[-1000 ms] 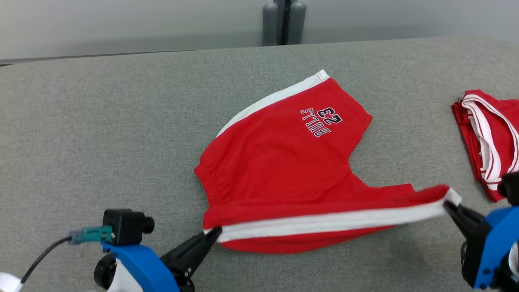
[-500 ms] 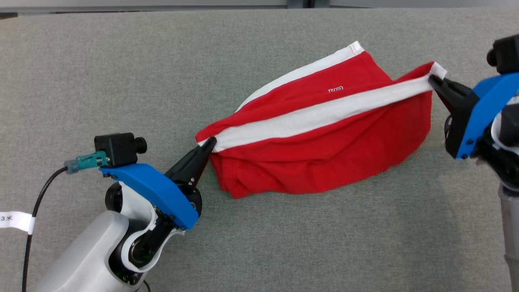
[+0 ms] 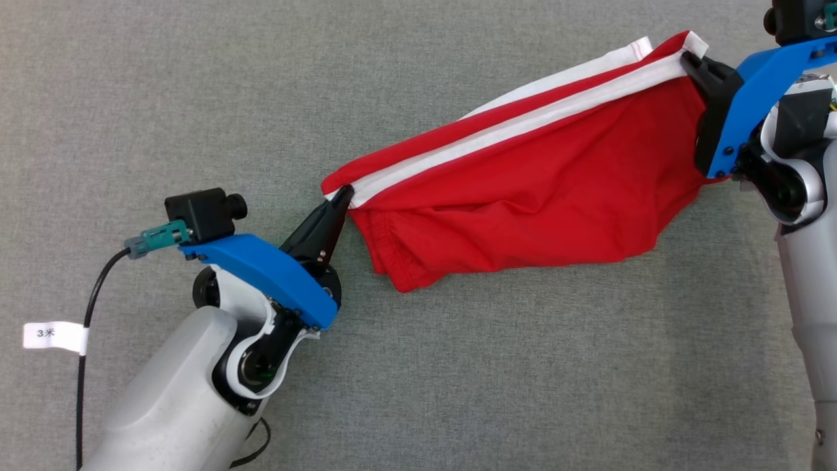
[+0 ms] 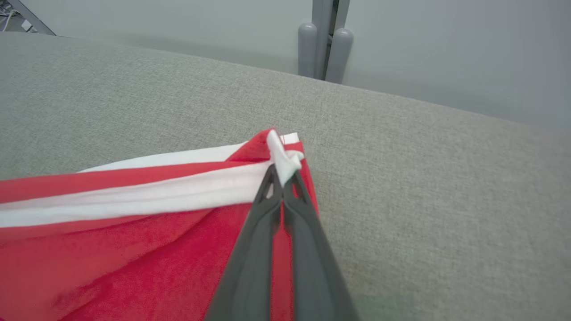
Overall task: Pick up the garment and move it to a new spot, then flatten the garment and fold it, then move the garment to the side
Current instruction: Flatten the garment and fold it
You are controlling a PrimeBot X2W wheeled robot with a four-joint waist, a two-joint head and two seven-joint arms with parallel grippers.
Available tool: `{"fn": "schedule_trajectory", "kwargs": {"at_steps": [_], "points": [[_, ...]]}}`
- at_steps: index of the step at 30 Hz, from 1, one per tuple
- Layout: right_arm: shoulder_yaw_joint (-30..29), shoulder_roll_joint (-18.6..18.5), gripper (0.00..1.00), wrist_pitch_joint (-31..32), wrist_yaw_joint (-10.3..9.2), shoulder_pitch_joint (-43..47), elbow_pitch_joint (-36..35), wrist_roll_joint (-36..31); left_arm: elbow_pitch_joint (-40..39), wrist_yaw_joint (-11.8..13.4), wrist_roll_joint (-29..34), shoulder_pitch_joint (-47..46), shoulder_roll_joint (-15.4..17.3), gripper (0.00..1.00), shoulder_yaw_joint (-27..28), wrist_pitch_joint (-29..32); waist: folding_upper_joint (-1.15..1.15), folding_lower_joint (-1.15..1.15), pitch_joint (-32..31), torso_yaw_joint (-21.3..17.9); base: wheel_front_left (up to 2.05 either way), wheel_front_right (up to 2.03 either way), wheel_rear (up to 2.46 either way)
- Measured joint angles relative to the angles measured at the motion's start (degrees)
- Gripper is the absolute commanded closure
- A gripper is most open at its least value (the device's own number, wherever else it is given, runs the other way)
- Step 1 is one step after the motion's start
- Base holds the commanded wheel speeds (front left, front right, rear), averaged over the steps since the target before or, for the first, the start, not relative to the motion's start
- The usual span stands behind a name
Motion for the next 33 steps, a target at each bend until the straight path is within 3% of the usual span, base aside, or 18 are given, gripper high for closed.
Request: {"fn": "schedule_trajectory", "kwargs": {"at_steps": [2, 3, 4, 6, 7, 8, 15, 22, 26, 33], "points": [[-0.13, 0.19, 1.0, -1.89, 0.0, -1.22, 3.07, -0.24, 1.16, -0.49, 0.2, -0.66, -0.79, 1.0, -0.22, -0.45, 0.0, 0.0, 0.24, 0.38, 0.0, 0.0, 0.0], [-0.26, 0.36, 0.75, -2.87, -0.01, -1.68, 4.42, -0.24, 1.64, -0.79, 0.45, -0.96, -1.21, 1.0, -0.32, -0.86, 0.0, 0.0, 0.3, 0.54, 0.0, 0.0, 0.0], [-0.27, 0.49, 0.0, -3.8, 0.0, -1.99, 5.61, -0.24, 2.14, -1.04, 0.52, -1.19, -1.75, 0.8, -0.29, -1.52, 0.0, 0.0, 0.3, 0.71, 0.0, 0.0, 0.0], [-0.46, 0.76, 0.0, -5.68, -0.01, -2.59, 7.99, -0.11, 3.0, -2.0, 0.35, -1.36, -2.65, 0.62, -0.78, -1.62, 0.0, 0.0, 0.18, 1.01, 0.0, 0.0, 0.0], [-0.43, 0.78, 0.0, -6.55, 0.0, -2.76, 8.96, 0.04, 3.37, -2.24, 0.36, -1.35, -3.09, 0.2, -1.13, -1.85, 0.0, 0.0, 0.04, 1.12, 0.0, 0.0, 0.0], [-0.19, 0.79, 0.0, -7.55, -0.01, -2.91, 9.73, 0.07, 3.7, -2.6, 0.34, -1.35, -3.55, 0.0, -1.24, -2.23, 0.0, 0.0, -0.13, 1.2, 0.0, 0.0, 0.0], [0.86, 0.52, 0.0, -11.77, -0.01, -2.72, 13.67, 3.86, 5.2, -4.48, 1.23, -0.02, -4.54, 0.0, -1.63, -7.9, 0.0, 0.0, -3.17, 1.86, 0.0, 0.0, 0.0], [-0.26, -2.44, 0.0, -14.4, -0.01, 1.62, 16.11, 7.69, 6.32, -5.02, 5.82, 4.22, -2.9, 0.0, -1.05, -15.88, 0.0, -0.02, -7.91, 3.01, 0.0, 0.0, 0.0], [-2.18, -3.75, 0.0, -16.91, -0.01, 3.88, 17.31, 9.22, 7.0, -5.03, 13.61, 5.08, -3.08, 0.0, 4.04, -16.71, 0.0, -0.02, -9.22, 4.33, 0.0, 0.0, 0.0], [-6.09, -4.71, 0.0, -22.8, -0.01, 5.57, 19.9, 10.18, 3.44, -5.03, 35.5, 9.06, -8.06, 0.0, 17.8, -16.81, 0.0, -0.02, -8.34, 6.79, 0.0, 0.0, 0.0]]}}
